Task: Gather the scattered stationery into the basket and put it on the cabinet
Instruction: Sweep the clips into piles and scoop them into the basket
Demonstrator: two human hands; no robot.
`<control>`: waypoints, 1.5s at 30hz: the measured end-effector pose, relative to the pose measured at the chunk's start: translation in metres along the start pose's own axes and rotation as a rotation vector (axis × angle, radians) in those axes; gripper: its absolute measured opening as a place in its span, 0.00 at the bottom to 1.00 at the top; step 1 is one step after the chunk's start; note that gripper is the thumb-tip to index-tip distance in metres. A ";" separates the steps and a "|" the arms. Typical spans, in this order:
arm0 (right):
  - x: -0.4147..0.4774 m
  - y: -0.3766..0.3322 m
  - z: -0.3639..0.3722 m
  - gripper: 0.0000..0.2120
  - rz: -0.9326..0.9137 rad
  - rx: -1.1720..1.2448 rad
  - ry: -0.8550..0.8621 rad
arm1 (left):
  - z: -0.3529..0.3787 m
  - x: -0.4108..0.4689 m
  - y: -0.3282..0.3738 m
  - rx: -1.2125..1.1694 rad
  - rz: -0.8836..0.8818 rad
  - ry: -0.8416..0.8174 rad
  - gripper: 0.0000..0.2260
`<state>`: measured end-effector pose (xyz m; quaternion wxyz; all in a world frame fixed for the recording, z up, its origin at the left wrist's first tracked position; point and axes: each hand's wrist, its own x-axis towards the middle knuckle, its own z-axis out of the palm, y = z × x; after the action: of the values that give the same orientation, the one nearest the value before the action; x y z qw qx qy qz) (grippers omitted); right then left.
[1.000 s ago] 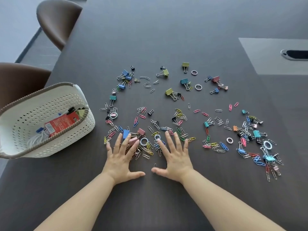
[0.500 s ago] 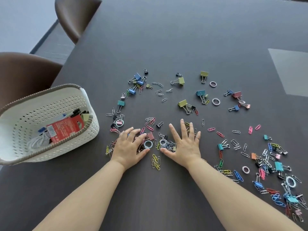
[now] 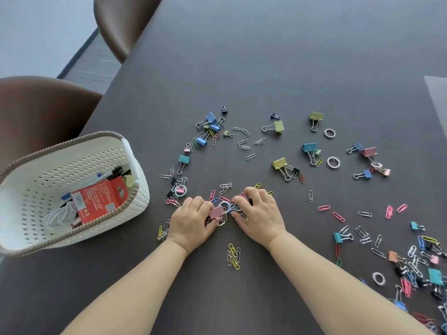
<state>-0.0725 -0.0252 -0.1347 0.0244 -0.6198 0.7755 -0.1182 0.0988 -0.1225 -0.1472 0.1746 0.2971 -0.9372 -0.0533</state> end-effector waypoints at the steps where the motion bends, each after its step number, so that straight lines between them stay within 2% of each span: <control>1: -0.001 -0.001 0.000 0.14 0.004 0.010 0.022 | 0.000 0.000 0.000 0.008 -0.003 -0.002 0.13; 6: -0.010 -0.006 -0.008 0.14 0.036 -0.007 0.012 | -0.007 0.001 0.001 0.048 -0.026 -0.030 0.13; 9: -0.014 -0.004 -0.014 0.13 0.046 -0.022 -0.052 | -0.020 0.007 0.002 0.023 -0.039 -0.059 0.13; 14: -0.019 -0.009 -0.035 0.12 0.209 0.098 -0.154 | -0.051 0.013 0.003 -0.016 -0.057 -0.004 0.17; 17: -0.012 -0.029 -0.059 0.12 0.244 0.207 -0.104 | -0.076 0.014 0.004 -0.046 -0.041 0.046 0.17; 21: 0.010 -0.063 -0.092 0.12 0.228 0.349 -0.017 | -0.128 0.014 -0.004 -0.033 -0.025 0.155 0.17; 25: 0.036 -0.105 -0.117 0.11 0.157 0.422 0.064 | -0.181 0.005 -0.042 0.052 -0.144 0.219 0.16; 29: 0.056 -0.150 -0.124 0.11 0.109 0.461 0.108 | -0.205 -0.013 -0.094 0.036 -0.375 0.112 0.14; 33: 0.069 -0.190 -0.124 0.10 0.058 0.487 0.115 | -0.205 -0.030 -0.128 -0.067 -0.503 -0.008 0.16; 35: 0.076 -0.205 -0.123 0.11 0.033 0.478 0.120 | -0.206 -0.036 -0.140 -0.093 -0.520 -0.058 0.21; 37: 0.083 -0.217 -0.122 0.09 0.009 0.489 0.114 | -0.211 -0.042 -0.149 -0.053 -0.509 -0.042 0.22; 40: 0.093 -0.236 -0.116 0.09 -0.032 0.503 0.094 | -0.222 -0.050 -0.160 -0.025 -0.532 0.012 0.17; 45: 0.111 -0.263 -0.101 0.11 -0.095 0.445 0.001 | -0.227 -0.062 -0.175 -0.031 -0.459 0.015 0.12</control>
<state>0.1341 -0.1703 0.0318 0.1546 -0.6348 0.7002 -0.2878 0.3213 -0.2292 0.0109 0.1692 0.5002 -0.8429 -0.1038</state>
